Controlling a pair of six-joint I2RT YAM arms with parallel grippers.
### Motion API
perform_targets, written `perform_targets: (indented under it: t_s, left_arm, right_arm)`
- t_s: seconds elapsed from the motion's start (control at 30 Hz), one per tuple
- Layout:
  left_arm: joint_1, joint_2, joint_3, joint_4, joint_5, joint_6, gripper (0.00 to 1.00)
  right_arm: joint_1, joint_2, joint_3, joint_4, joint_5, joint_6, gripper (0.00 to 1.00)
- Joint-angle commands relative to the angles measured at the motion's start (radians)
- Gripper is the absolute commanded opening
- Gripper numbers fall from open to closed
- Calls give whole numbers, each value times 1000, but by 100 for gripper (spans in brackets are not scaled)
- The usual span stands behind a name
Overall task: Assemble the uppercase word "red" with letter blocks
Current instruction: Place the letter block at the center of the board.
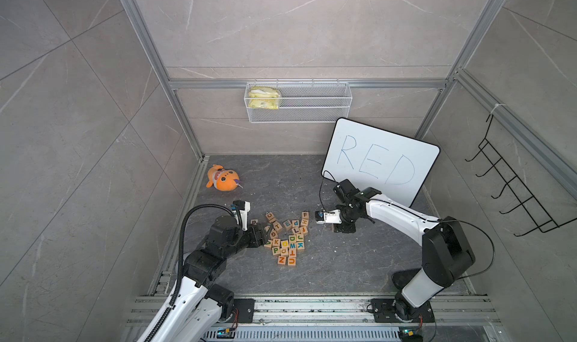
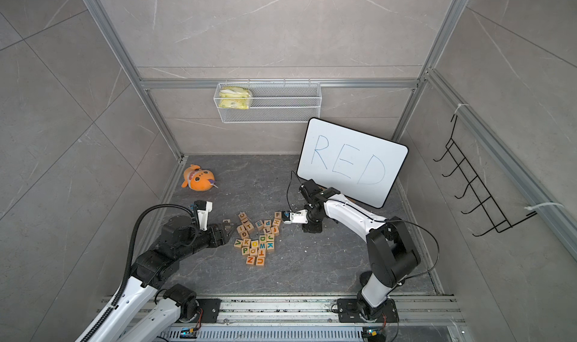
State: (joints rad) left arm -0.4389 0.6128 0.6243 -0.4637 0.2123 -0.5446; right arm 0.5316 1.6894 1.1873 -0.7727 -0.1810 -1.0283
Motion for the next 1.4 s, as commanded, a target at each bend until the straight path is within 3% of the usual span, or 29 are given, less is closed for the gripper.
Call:
perform_targets:
  t_s: [0.0,0.77,0.83,0.9,0.97,1.07,1.1,1.2,1.23,1.27,1.37]
  left_arm:
    - [-4,-9,-1,36,7,32,74]
    - [-2,4,-1,31,-1,34,74]
    - [-2,5,-1,31,-1,37,74]
    - [-3,5,0,30,-2,38,74]
    - [-2,5,0,28,-2,40,74]
    - [-3,4,2,25,-4,41,74]
    - [-2,2,2,22,-6,41,74]
    - [-3,-1,2,22,-8,42,74]
    - [-2,-1,2,22,-9,42,74]
    - [-2,-1,2,20,-10,42,74]
    - [-2,-1,3,19,-8,43,74]
  right_arm:
    - [-21,40,-23,67,-46,-23,0]
    - [-54,142,-35,128,-3,-76,0]
    - [-56,147,-37,129,-7,-70,11]
    - [-56,152,-38,132,-9,-69,11]
    - [-55,159,-39,125,-9,-66,19]
    - [-56,170,-38,122,-5,-63,21]
    - [-55,170,-37,121,-8,-62,29]
    - [-57,168,-37,123,-13,-64,33]
    - [-57,166,-36,118,-15,-59,38]
    - [-55,166,-32,106,-20,-65,51]
    - [-55,164,-29,103,-15,-65,55]
